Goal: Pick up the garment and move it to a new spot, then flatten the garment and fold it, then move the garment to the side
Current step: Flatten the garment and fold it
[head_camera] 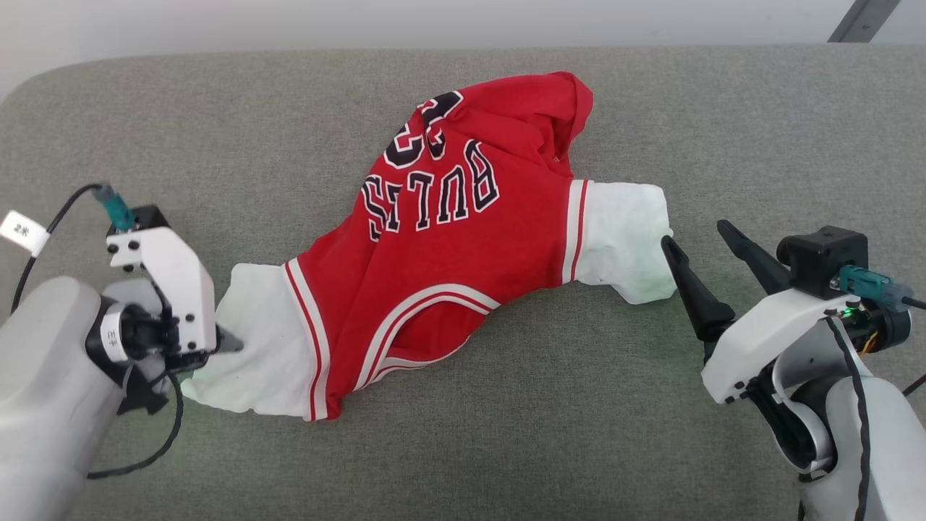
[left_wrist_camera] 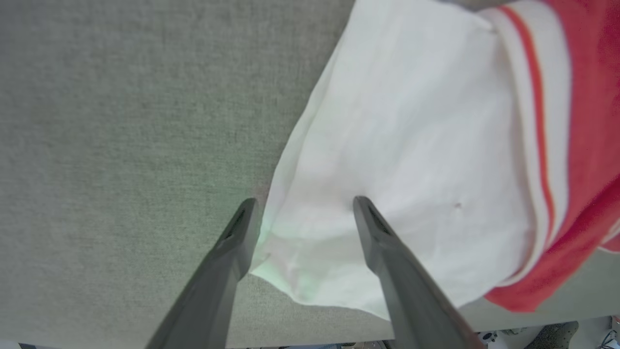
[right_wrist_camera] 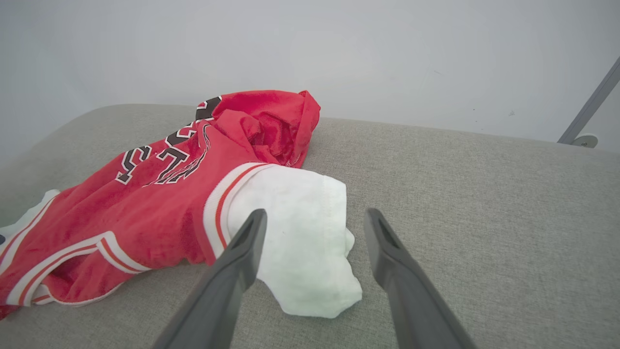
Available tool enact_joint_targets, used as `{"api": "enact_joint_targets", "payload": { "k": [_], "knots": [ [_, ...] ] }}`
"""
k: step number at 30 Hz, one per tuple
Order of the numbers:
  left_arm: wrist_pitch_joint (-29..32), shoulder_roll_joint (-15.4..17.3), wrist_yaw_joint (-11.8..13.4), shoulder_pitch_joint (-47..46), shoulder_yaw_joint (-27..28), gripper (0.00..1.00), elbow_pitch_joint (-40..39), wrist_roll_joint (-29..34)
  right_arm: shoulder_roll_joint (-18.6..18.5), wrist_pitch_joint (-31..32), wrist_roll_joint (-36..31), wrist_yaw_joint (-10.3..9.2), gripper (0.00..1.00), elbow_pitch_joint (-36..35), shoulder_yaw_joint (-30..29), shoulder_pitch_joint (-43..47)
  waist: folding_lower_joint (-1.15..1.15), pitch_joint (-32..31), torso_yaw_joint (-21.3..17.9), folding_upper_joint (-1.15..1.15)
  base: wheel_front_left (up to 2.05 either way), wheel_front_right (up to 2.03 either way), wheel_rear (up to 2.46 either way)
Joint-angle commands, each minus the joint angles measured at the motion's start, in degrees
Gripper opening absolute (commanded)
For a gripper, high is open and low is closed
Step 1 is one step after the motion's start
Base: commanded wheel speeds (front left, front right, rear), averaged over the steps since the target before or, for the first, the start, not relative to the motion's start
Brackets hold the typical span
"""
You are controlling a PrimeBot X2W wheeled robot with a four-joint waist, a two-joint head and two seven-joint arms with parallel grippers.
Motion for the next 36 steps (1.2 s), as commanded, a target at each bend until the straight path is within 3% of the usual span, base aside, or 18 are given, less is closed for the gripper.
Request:
{"api": "enact_joint_targets", "payload": {
  "k": [1,10,11,12,13,27,32,34,36],
  "knots": [
    [0.5,0.3,0.5,1.2,-0.2,1.0,0.1,-0.1,-0.2,0.3,0.1,0.0,1.0,-0.2,0.0,-0.5,0.0,0.2,0.0,0.0,0.0,0.0,0.0],
    [-5.8,-0.4,-2.6,3.3,0.2,1.0,2.3,0.1,-1.3,4.1,1.2,0.0,1.0,0.6,0.6,-1.4,0.0,1.8,0.6,0.0,0.0,0.0,0.0],
    [-5.8,-1.0,-3.2,3.7,0.2,0.79,3.3,-0.4,-1.7,5.1,1.4,0.0,1.0,0.9,0.9,-1.7,0.0,2.0,0.8,0.0,0.0,0.0,0.0],
    [-6.1,-1.4,-3.9,3.7,-0.1,0.16,4.0,-0.5,-2.1,6.1,1.9,0.0,1.0,1.3,1.1,-2.2,0.0,2.3,1.0,0.0,0.0,0.0,0.0],
    [-6.5,-1.8,-4.4,3.5,-0.1,0.0,4.7,-0.5,-2.7,7.6,2.1,0.0,1.0,1.8,1.7,-2.6,0.0,2.6,1.2,0.0,0.0,0.0,0.0],
    [-11.5,-9.4,-10.7,-2.1,-1.9,0.0,10.6,0.6,-10.1,22.4,6.4,-0.01,1.0,13.0,8.4,-12.4,0.0,6.5,6.0,0.0,0.0,0.0,0.0],
    [-12.9,-11.5,-12.1,-3.7,-2.0,0.0,12.4,0.5,-9.8,26.5,8.5,0.0,1.0,20.1,12.9,-15.6,0.0,7.5,7.2,0.0,0.0,0.0,0.0],
    [-13.3,-12.0,-12.5,-4.3,-2.0,0.0,13.2,0.2,-9.6,28.0,9.5,0.01,0.0,22.5,14.6,-16.5,0.0,7.7,7.5,0.0,0.0,0.0,0.0],
    [-14.1,-12.1,-13.0,-4.6,-2.0,0.0,13.8,0.4,-9.3,29.8,11.7,0.01,0.0,24.0,15.4,-17.3,0.0,7.7,7.6,0.0,0.0,0.0,0.0]
  ]
}}
